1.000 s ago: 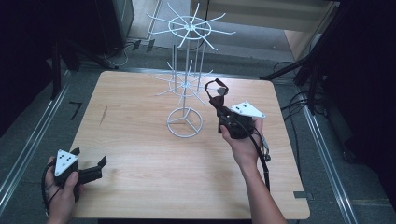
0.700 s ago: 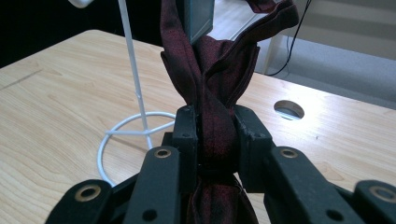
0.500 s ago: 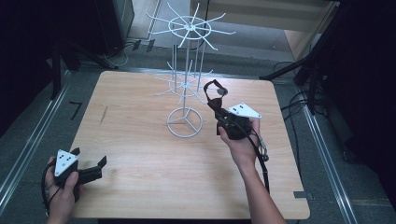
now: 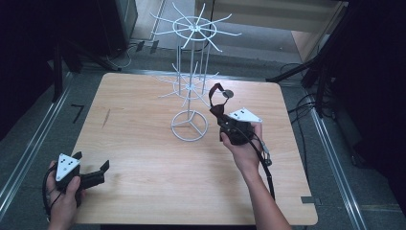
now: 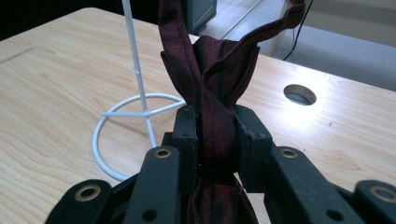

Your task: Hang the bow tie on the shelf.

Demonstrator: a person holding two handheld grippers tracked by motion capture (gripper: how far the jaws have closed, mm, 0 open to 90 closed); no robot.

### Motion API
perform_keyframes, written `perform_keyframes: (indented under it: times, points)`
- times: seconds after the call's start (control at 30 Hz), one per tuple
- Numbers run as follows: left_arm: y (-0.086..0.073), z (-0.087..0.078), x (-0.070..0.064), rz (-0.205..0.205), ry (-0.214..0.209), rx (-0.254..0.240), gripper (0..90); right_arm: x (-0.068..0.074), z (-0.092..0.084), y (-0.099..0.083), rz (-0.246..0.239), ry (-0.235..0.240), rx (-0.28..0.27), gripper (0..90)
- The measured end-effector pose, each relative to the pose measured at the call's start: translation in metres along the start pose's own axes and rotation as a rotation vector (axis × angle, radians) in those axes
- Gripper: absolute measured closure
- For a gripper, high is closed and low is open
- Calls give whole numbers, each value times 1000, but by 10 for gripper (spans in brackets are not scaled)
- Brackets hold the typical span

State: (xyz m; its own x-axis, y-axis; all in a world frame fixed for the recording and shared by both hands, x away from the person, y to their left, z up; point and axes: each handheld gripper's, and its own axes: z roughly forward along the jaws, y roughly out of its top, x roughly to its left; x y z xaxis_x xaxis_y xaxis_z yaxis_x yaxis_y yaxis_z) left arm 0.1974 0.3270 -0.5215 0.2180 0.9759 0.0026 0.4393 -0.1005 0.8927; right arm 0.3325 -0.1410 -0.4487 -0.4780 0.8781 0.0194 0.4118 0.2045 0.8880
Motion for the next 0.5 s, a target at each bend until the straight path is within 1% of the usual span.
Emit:
perform_keyframes:
  times: [0.37, 0.5]
  points:
    - [0, 0, 0, -1, -1, 0, 5, 4, 11, -9, -15, 1, 29, 737]
    - [0, 0, 0, 0, -1, 0, 5, 4, 15, -12, -12, 3, 36, 737]
